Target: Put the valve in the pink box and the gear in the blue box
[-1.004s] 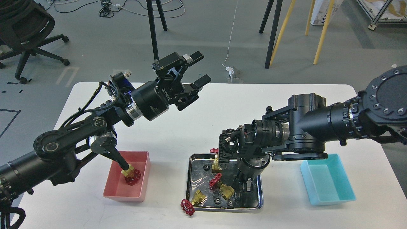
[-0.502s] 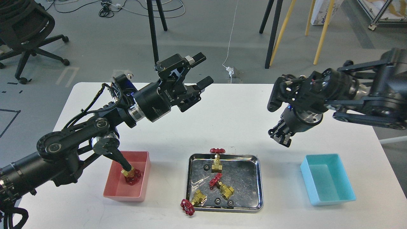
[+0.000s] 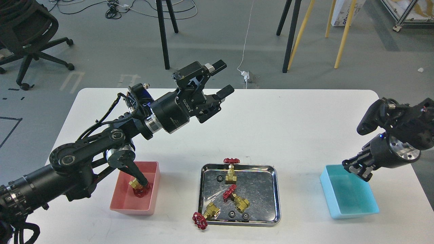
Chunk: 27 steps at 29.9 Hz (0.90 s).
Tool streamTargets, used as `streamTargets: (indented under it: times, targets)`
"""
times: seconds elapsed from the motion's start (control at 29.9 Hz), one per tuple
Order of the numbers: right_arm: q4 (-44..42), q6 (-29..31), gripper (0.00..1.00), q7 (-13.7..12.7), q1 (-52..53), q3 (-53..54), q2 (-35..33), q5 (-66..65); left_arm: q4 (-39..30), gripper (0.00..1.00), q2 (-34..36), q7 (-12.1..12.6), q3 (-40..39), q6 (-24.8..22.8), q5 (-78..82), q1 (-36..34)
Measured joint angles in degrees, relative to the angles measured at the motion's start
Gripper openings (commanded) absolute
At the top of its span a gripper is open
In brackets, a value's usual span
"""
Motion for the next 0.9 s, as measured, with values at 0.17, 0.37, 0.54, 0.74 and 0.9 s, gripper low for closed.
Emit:
streamTargets:
  times: [0.17,0.37,0.54,0.74,0.9]
  targets:
    - [-0.14,0.00,0.45,-0.08,-2.26,0.78,-0.53,-0.16,0.10,0.77,-0.08,-0.01,0.00,0.00,0.00,0.03]
    - [-0.35,0.00,0.80,-0.17,-5.99,5.24,-0.41,0.85,0.11,0.77,-0.09,-0.02,0.00,-0.01,0.00,0.18]
    - [-1.06,0.01,0.84,-0.18,-7.95,9.09,-0.73,1.74,0.56,0.77,-0.17,-0.02,-0.02,1.06,0.00,0.88]
    - [-6.89,0.00,0.91,-0.20,-9.58,21.73,-0.01,23.53,5.26,0.79,-1.17,-0.02,-0.71,2.04,-0.63,0.97]
    - [-14.48,-6.41,0.94,0.14,-11.08,33.22,3.67,54.08,7.56,0.79,-0.43,-0.02,-5.42,-1.94,-1.23,-0.47]
